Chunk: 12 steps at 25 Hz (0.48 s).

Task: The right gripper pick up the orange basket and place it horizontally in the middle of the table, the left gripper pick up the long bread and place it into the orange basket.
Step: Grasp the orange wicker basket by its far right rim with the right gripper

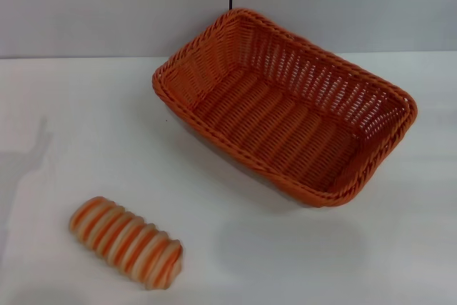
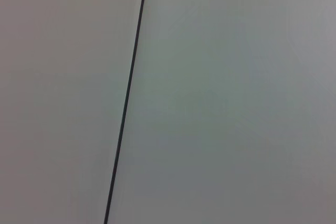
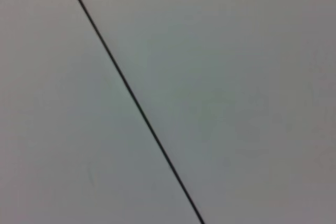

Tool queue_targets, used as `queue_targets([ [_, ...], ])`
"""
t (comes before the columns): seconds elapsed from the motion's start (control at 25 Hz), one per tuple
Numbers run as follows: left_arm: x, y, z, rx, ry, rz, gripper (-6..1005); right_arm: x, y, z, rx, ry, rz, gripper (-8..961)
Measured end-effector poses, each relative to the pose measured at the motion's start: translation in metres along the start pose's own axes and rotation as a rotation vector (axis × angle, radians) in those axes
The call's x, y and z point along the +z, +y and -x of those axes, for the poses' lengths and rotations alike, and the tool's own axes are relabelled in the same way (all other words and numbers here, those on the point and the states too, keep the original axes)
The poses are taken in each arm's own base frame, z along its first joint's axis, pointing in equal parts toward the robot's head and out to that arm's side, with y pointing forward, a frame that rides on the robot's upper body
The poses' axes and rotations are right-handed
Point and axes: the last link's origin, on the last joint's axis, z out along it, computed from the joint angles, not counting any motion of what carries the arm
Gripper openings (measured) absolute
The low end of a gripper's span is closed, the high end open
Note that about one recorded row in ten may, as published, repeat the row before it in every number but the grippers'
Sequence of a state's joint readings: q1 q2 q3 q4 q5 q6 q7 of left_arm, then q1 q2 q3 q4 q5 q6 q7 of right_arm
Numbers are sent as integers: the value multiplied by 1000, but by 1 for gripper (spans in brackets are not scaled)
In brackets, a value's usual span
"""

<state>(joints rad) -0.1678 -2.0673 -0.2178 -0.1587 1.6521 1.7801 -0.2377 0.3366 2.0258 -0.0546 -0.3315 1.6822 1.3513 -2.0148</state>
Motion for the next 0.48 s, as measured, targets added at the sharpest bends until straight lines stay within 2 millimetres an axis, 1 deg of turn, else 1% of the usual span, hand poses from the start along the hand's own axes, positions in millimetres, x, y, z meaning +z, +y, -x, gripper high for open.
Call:
queue_targets([
  [0.2,1,0,1,-19,-4,1,858,5,2,2,10,29,34,517],
  [0.28,2,0,1,-20,-7,2,857,8,4,7,33,45,66,518],
  [0.32,2,0,2,-20,-10,2,857,11,5,12,39,49,88,518],
  [0.36,3,0,3,-21,-15,4,857,16,10,24,53,60,143,518],
  [0.4,3,0,3,-21,-15,4,856,16,10,24,53,60,143,518],
  [0.44,3,0,3,-22,-16,6,856,22,18,40,71,86,224,518],
  [0.48,4,1,3,-23,-17,8,856,22,18,40,71,86,224,518],
])
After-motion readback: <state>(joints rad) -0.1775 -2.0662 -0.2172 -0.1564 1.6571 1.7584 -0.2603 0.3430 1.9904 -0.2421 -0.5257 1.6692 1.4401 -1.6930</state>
